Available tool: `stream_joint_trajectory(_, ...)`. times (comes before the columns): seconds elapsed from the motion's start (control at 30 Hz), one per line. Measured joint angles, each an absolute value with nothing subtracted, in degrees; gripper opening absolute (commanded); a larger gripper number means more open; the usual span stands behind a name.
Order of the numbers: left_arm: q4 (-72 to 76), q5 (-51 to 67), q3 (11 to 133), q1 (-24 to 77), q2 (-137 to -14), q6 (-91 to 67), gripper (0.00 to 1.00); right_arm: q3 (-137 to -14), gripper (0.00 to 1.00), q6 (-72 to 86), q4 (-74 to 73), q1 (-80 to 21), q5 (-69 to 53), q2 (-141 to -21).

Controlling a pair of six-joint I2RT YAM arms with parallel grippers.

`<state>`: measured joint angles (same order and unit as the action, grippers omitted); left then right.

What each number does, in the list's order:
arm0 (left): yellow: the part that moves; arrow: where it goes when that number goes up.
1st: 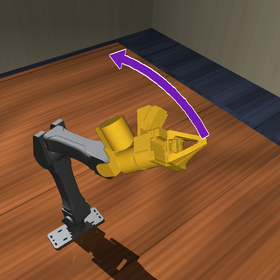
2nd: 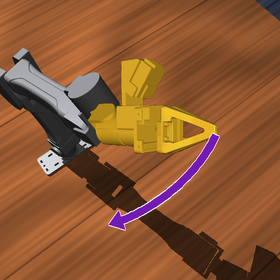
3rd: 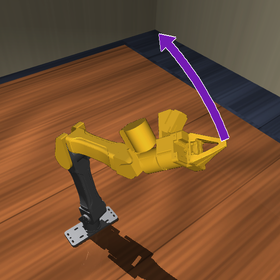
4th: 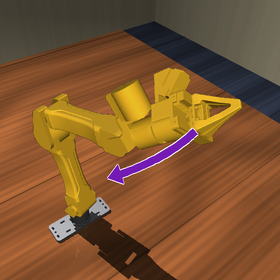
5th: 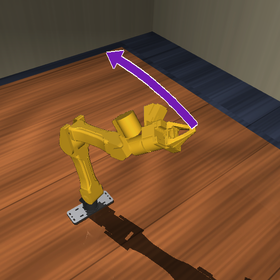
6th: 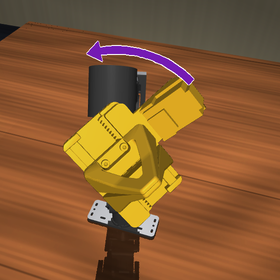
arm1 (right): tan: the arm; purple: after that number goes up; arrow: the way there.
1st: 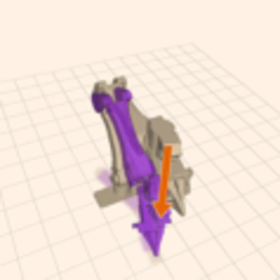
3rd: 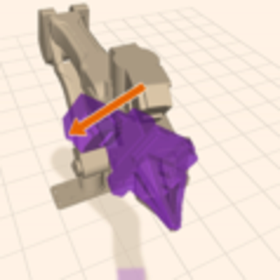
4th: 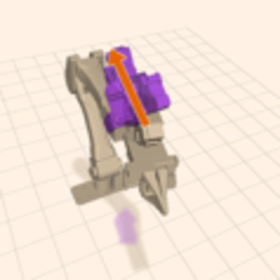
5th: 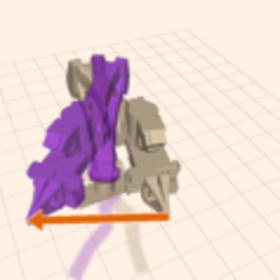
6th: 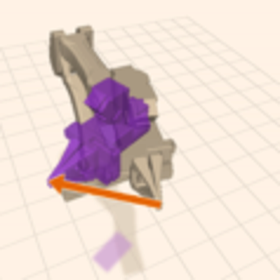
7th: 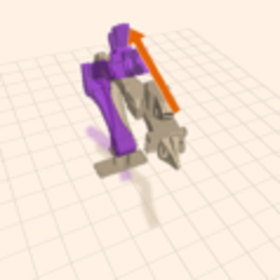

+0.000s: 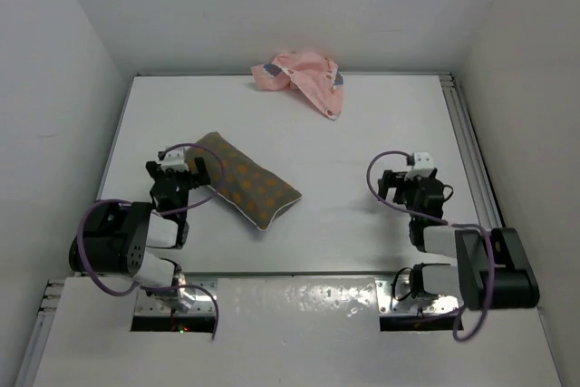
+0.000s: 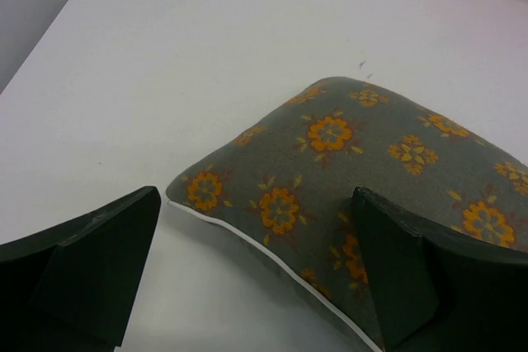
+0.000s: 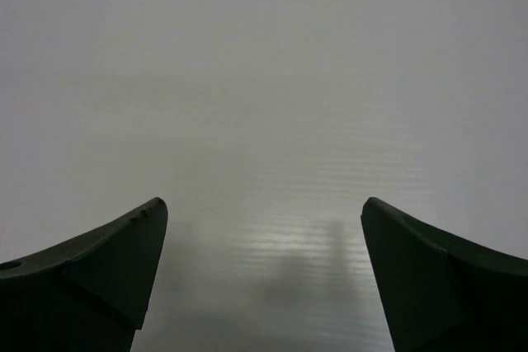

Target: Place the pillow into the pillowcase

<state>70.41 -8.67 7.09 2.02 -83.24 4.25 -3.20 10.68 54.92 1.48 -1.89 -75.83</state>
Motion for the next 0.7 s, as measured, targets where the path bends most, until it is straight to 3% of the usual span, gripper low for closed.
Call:
stream_joint_trajectory(0.1,70.39,-8.86,7.09,2.2,-83.24,4.29,1.0,-11.57,0.99,3.88,37.36,-5.02,-3.4,-68.6)
stream_joint_trajectory(0.23,67.57,-5.89,7.33,2.13,-80.86,5.52,1.0,-36.32,0.99,-7.29,19.66,-15.79,3.07,-69.91)
stream_joint_trajectory(0.33,46.28,-2.59,18.39,2.15,-72.75,10.33,1.0,-61.06,0.99,-9.96,7.92,-20.36,13.13,-78.98)
stream_joint_trajectory(0.4,28.21,1.89,35.05,2.22,-72.84,18.61,1.0,-78.46,0.98,-6.42,1.72,-20.6,19.4,-86.63)
stream_joint_trajectory(0.43,21.32,3.77,43.68,2.57,-74.17,24.03,1.0,-85.71,0.48,-3.46,-1.93,-19.4,18.59,-89.67)
stream_joint_trajectory(0.47,16.12,4.86,50.96,3.31,-75.31,29.12,1.0,-89.89,0.22,-1.34,-4.34,-17.58,15.86,-91.66)
stream_joint_trajectory(0.5,12.56,5.34,54.85,4.03,-75.7,32.75,1.0,-91.48,0.09,-0.05,-5.43,-16.78,14.46,-92.31)
stream_joint_trajectory(0.53,7.11,5.93,59.4,5.87,-75.88,39.62,0.86,-95.81,0.09,4.51,-8.43,-13.47,9.26,-95.5)
stream_joint_trajectory(0.57,3.07,6.46,60.95,7.88,-75.53,44.6,0.58,-99.04,0.36,7.86,-10.94,-11.84,7.09,-98.24)
stream_joint_trajectory(0.6,-1.13,7.33,61.04,10.07,-75.05,49.3,0.41,-102.91,0.74,11.38,-12.69,-10.09,5.67,-102.24)
stream_joint_trajectory(0.63,-5.04,8.4,60.29,11.62,-74.87,52.64,0.22,-106.5,0.88,14.33,-14.59,-9.04,4.93,-106.63)
stream_joint_trajectory(0.67,-8.34,9.91,58.59,13.47,-74.85,56.07,0.22,-109.97,0.99,16.29,-16.82,-8.62,4.47,-111.35)
stream_joint_trajectory(0.7,-10.96,11.07,56.49,14.74,-74.87,58.57,0.33,-112.18,0.99,18.13,-17.78,-8.58,4.23,-115.2)
